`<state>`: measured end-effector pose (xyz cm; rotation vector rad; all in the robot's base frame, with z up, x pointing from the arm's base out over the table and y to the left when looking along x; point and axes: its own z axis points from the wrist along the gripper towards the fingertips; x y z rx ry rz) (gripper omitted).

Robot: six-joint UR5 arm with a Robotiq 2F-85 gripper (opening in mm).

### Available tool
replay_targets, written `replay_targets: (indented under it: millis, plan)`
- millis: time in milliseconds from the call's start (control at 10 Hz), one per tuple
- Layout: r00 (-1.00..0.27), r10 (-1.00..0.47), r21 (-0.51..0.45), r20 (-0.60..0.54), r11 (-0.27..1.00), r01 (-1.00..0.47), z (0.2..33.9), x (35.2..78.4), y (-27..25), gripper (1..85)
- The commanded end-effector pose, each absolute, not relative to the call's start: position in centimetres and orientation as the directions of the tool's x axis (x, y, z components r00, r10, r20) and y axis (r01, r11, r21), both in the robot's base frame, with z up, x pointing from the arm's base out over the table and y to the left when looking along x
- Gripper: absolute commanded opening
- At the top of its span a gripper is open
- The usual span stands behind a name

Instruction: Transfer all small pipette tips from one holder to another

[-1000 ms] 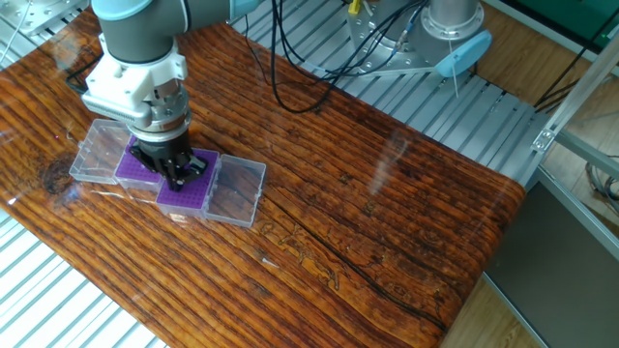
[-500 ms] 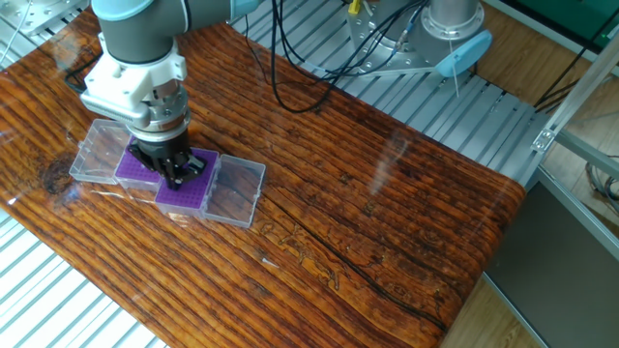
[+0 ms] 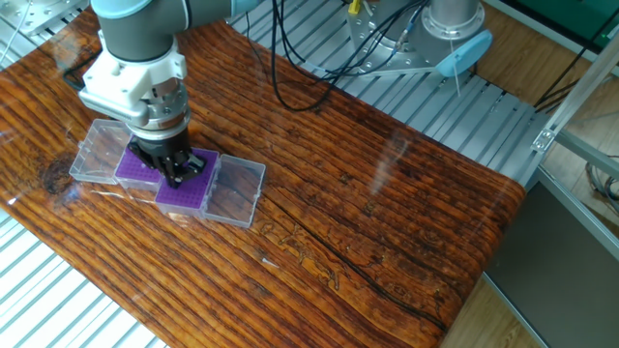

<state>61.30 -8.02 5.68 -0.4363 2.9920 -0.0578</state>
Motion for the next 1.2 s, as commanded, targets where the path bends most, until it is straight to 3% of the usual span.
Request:
replay_targets:
  millis: [0, 1100]
  plan:
    - [-0.957, -0.270, -0.047, -0.108, 0.963, -0.267, 6.6, 61.2, -7.8, 1.3]
    - [-0.947, -0.318, -0.045, -0.054, 0.948, -0.316, 10.6, 61.2, -9.2, 1.3]
